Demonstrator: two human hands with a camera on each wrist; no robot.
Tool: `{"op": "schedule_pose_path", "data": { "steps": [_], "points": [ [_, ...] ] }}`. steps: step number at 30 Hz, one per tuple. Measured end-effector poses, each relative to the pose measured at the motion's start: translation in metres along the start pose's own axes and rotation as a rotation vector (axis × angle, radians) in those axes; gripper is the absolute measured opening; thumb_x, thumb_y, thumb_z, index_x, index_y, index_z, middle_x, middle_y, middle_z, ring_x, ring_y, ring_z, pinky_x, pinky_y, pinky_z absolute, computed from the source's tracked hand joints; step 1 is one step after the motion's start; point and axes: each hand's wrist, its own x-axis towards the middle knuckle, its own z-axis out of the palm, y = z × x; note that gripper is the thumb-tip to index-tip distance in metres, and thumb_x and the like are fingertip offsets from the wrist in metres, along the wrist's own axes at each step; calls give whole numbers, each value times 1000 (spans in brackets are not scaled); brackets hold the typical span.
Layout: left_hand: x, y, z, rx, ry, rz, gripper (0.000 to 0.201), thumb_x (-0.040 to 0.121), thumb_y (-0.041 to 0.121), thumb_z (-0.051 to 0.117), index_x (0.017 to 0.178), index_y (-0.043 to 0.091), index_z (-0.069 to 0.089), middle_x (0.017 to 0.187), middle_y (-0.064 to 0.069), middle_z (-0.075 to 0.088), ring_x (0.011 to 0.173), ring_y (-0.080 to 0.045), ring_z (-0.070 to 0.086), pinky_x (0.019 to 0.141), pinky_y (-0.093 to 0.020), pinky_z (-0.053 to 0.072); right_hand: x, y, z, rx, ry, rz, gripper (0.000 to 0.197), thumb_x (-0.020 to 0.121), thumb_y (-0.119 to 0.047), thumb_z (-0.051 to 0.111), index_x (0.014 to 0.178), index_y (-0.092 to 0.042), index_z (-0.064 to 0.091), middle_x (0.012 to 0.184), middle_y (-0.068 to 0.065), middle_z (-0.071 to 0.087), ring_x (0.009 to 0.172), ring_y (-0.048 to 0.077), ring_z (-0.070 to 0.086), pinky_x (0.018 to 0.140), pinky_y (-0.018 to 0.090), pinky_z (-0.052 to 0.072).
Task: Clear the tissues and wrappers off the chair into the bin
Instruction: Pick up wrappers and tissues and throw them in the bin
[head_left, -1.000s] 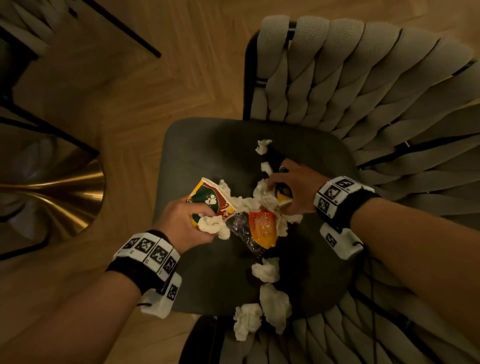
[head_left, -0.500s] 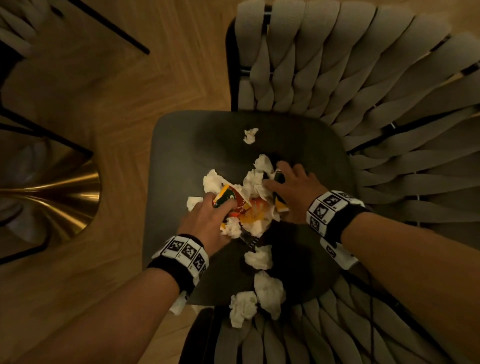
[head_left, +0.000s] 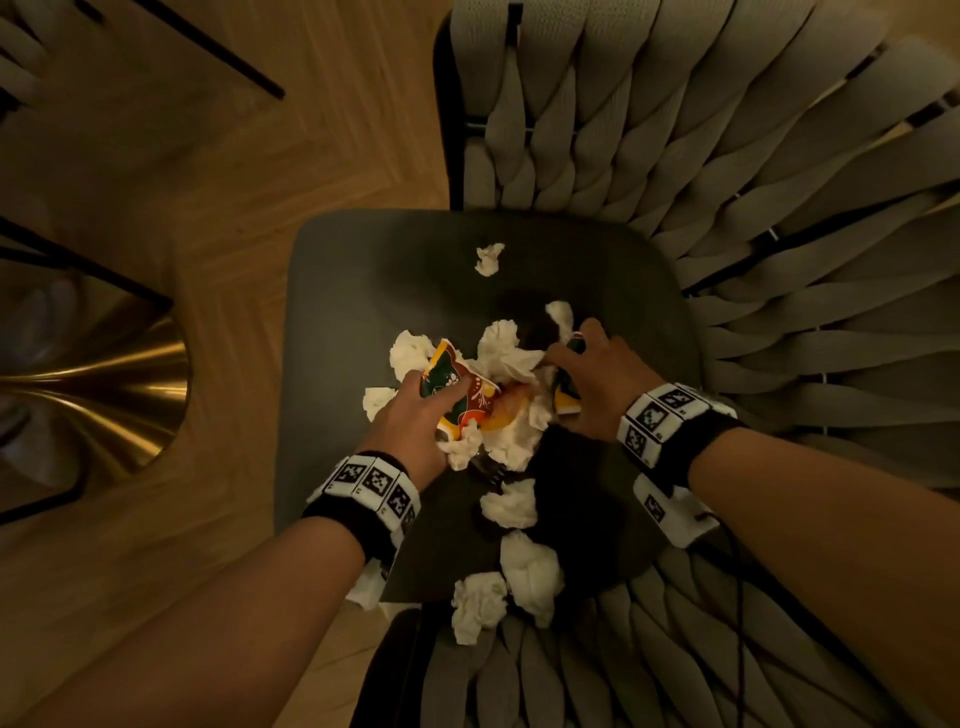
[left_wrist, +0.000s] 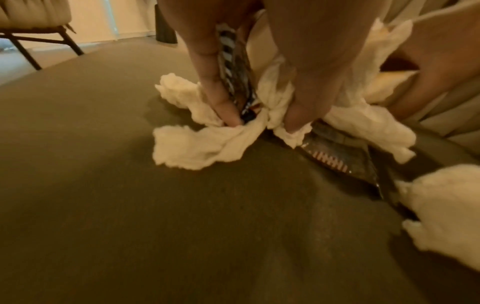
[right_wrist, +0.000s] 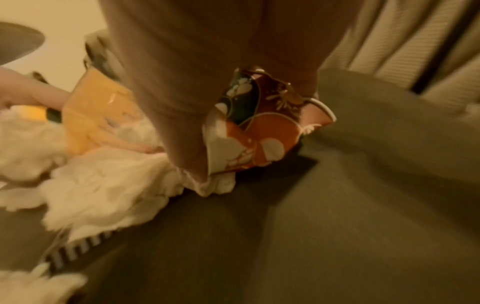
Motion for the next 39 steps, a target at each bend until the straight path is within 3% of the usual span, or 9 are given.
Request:
{"op": "schedule_pose_path", "data": {
  "steps": [4,7,10,15,20,24,31,35,39],
  "points": [
    [-16,-4,-13,-233,126,77,71,71,5,77,132,30,50,130,-4,43,113,-13,48,101,-25,41,-28,13,7,197,38,65,77,63,-47,80,129,-31,43,130,13,34,102,35,56,88,42,53],
    [-29,-8,-23,-354,207,125,72,62,7,84,125,29,57,123,1,49,104,-6,51,91,-17,45,-51,18,7,296,97,121,70,61,-41,82,122,-29,50,121,10,38,96,31,57,79,30,48],
    [-43,-13,-32,-476,226,119,76,57,0,85,120,34,59,118,5,50,95,1,56,79,-1,43,-72,21,4,356,160,155,66,59,-37,83,117,-31,53,113,8,39,88,33,58,76,32,50],
    [-70,-19,-56,-564,320,200,78,52,7,90,118,34,59,114,4,58,102,2,59,86,-3,44,-107,23,-16,422,263,174,64,56,-37,85,112,-33,54,108,3,41,87,25,55,82,37,52],
    [-116,-13,-97,-642,389,270,73,55,13,86,121,21,57,111,25,57,104,13,56,86,-2,43,-140,9,-44,480,332,135,66,55,-40,86,112,-33,55,110,4,47,96,20,52,86,35,49],
    [-157,-14,-117,-732,444,267,68,57,16,81,121,22,56,107,39,61,107,7,59,85,-5,46,-154,-36,-68,559,310,3,66,54,-44,87,111,-38,54,113,-2,49,101,13,52,88,28,46],
    [-233,-47,-122,-915,604,147,69,57,14,81,121,19,58,120,4,64,111,-5,61,87,-13,50,-151,-157,-97,648,238,-300,66,56,-46,85,113,-36,54,109,-6,53,99,5,54,90,23,47],
    [-288,-91,-116,-990,741,53,66,57,13,82,117,25,58,117,16,65,107,-3,63,85,-11,50,-143,-235,-91,592,179,-437,67,55,-47,86,114,-35,55,108,-3,54,97,10,55,87,25,47],
    [-348,-152,-95,-1049,894,-54,67,56,14,82,118,24,59,112,16,68,105,-4,64,85,-12,50,-143,-321,-69,550,134,-601,61,57,-38,88,107,-37,53,102,-6,53,89,3,53,79,13,40]
  ]
}}
